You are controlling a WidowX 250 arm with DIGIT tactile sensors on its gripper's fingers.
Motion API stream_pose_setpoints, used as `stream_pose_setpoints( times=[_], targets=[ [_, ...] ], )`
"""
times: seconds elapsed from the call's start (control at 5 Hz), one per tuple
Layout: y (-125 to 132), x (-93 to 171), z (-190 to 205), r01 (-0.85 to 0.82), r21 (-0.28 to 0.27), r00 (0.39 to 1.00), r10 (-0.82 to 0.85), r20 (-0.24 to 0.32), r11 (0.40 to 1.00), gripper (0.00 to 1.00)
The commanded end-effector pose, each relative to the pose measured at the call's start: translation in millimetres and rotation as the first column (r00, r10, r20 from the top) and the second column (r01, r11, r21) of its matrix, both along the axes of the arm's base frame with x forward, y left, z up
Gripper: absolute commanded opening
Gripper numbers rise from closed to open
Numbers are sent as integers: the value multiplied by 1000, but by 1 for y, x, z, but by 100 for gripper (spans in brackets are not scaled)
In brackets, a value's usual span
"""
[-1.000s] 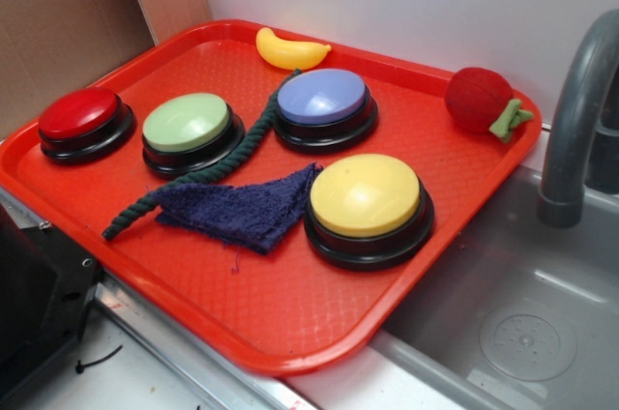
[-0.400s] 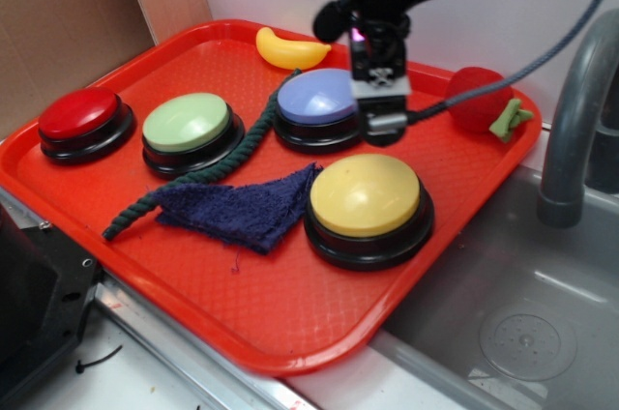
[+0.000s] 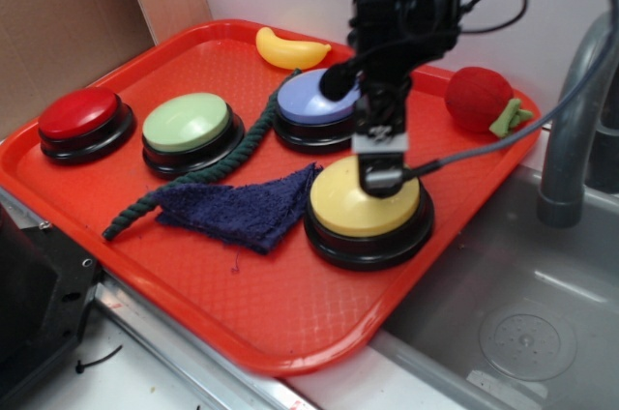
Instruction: Push the yellow button.
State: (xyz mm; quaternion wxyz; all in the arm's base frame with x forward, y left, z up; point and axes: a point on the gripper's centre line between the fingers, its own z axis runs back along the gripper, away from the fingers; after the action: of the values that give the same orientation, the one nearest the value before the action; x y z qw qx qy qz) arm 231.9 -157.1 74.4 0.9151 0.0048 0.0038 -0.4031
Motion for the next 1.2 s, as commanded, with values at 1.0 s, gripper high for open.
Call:
stream_pose_setpoints(
  times=[1.0],
  targets=[
    [-16,-13,-18,12,-90,999,-8,40,996,100]
  ],
)
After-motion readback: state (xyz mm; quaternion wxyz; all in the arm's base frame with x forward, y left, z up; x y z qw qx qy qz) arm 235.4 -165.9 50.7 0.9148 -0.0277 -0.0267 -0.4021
